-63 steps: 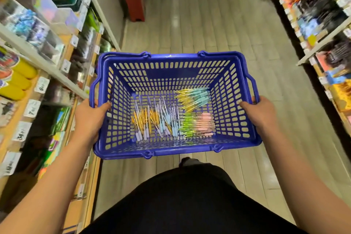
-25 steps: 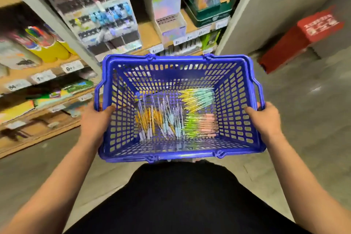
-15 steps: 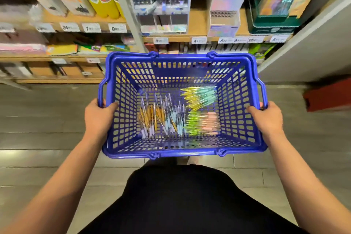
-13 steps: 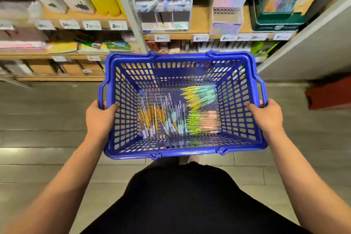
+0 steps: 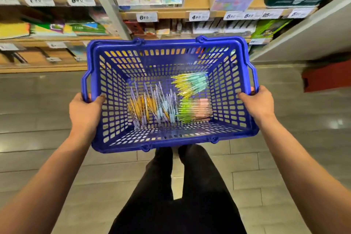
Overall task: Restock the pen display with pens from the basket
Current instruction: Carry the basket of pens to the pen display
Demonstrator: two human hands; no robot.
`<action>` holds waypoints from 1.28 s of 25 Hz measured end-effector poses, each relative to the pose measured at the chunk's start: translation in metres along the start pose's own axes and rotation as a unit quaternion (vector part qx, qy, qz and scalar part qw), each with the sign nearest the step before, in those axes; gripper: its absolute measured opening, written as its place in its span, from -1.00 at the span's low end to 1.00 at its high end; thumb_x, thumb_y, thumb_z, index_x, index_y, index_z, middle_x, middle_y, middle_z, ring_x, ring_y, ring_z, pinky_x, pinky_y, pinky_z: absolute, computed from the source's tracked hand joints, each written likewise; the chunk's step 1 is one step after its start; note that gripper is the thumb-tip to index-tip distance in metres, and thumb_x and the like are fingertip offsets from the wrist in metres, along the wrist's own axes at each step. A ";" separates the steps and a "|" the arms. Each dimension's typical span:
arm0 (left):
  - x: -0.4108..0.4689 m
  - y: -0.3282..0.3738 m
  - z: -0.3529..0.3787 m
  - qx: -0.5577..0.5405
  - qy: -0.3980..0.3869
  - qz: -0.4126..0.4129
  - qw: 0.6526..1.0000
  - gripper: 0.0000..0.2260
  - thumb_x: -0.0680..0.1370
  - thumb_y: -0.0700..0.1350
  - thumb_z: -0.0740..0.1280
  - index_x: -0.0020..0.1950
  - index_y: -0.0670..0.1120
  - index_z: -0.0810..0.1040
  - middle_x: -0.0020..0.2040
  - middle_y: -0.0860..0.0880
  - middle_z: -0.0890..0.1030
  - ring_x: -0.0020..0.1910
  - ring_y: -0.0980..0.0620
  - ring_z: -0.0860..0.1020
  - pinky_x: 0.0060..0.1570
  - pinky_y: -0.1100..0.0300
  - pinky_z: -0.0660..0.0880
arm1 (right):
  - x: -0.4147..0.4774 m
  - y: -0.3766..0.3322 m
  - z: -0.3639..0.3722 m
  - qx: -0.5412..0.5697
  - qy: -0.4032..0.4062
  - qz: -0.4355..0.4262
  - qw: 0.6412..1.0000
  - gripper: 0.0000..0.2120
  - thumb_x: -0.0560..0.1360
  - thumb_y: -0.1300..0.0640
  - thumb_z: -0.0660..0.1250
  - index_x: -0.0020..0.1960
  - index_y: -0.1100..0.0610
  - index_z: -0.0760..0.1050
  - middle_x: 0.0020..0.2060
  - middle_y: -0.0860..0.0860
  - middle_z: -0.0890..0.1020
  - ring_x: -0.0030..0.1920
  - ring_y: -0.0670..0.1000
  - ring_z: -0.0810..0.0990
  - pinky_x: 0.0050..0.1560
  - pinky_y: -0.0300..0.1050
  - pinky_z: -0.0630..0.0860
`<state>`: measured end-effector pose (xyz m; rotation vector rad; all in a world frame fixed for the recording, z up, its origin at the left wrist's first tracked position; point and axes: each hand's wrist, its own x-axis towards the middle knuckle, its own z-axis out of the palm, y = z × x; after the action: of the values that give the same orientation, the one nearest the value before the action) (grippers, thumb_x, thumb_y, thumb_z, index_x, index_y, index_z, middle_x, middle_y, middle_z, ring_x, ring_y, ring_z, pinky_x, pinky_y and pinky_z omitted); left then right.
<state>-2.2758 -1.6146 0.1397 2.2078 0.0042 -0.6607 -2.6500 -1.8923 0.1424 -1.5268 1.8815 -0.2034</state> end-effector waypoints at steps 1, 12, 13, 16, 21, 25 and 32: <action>0.012 -0.007 0.012 0.001 0.004 -0.003 1.000 -0.82 0.40 0.02 0.49 -0.11 0.03 0.55 -0.06 -0.07 0.70 -0.05 -0.16 0.70 0.07 -0.17 0.64 | 0.015 0.003 0.015 -0.004 -0.004 0.002 1.000 -0.71 0.38 0.05 0.51 -0.02 0.10 0.47 -0.12 0.04 0.65 -0.13 0.11 0.64 -0.11 -0.03 0.56; 0.152 -0.112 0.176 0.016 0.026 -0.036 0.999 -0.81 0.46 -0.11 0.49 -0.18 0.01 0.47 -0.05 -0.15 0.65 -0.08 -0.16 0.65 0.07 -0.18 0.62 | 0.179 0.079 0.191 0.090 -0.072 0.092 0.989 -0.70 0.39 0.15 0.57 0.05 0.06 0.55 -0.17 -0.04 0.68 -0.20 -0.03 0.68 -0.19 -0.20 0.58; 0.170 -0.129 0.195 0.016 0.023 -0.037 0.999 -0.81 0.46 -0.11 0.49 -0.19 0.01 0.47 -0.06 -0.15 0.66 -0.09 -0.15 0.64 0.08 -0.18 0.61 | 0.197 0.090 0.212 0.108 -0.081 0.103 0.985 -0.68 0.40 0.17 0.57 0.09 0.07 0.55 -0.17 -0.06 0.68 -0.21 -0.06 0.68 -0.19 -0.21 0.59; 0.207 -0.153 0.231 0.029 0.025 -0.030 0.999 -0.80 0.48 -0.12 0.50 -0.19 -0.01 0.48 -0.09 -0.12 0.65 -0.14 -0.08 0.60 0.04 -0.13 0.62 | 0.229 0.105 0.250 0.156 -0.082 0.130 0.976 -0.68 0.40 0.22 0.56 0.08 0.09 0.54 -0.22 -0.10 0.66 -0.38 -0.17 0.67 -0.39 -0.31 0.58; 0.260 -0.210 0.276 0.108 -0.003 -0.018 0.994 -0.74 0.53 0.05 0.49 -0.07 -0.09 0.51 -0.14 -0.11 0.65 -0.19 -0.10 0.61 -0.10 -0.03 0.58 | 0.269 0.127 0.307 0.201 -0.084 0.157 0.963 -0.71 0.39 0.28 0.55 -0.08 0.02 0.49 -0.23 -0.03 0.68 -0.44 -0.13 0.67 -0.48 -0.26 0.57; 0.285 -0.247 0.299 0.131 -0.012 -0.037 0.991 -0.71 0.54 0.11 0.47 -0.12 -0.05 0.47 -0.21 -0.07 0.61 -0.24 -0.13 0.59 -0.20 0.01 0.54 | 0.291 0.138 0.339 0.207 -0.086 0.151 0.963 -0.72 0.42 0.33 0.51 -0.05 0.04 0.50 -0.22 -0.03 0.67 -0.38 -0.10 0.67 -0.45 -0.24 0.60; 0.306 -0.280 0.335 0.121 -0.040 -0.080 0.989 -0.74 0.54 0.11 0.46 -0.11 -0.01 0.47 -0.16 -0.04 0.63 -0.15 -0.15 0.65 -0.14 0.00 0.57 | 0.317 0.174 0.371 0.191 -0.086 0.170 0.963 -0.72 0.43 0.28 0.52 0.02 0.09 0.49 -0.17 0.03 0.68 -0.30 -0.02 0.68 -0.43 -0.19 0.60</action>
<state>-2.2251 -1.7302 -0.3783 2.4294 0.0639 -0.8774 -2.5886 -2.0193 -0.3556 -0.9204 1.8048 -0.2498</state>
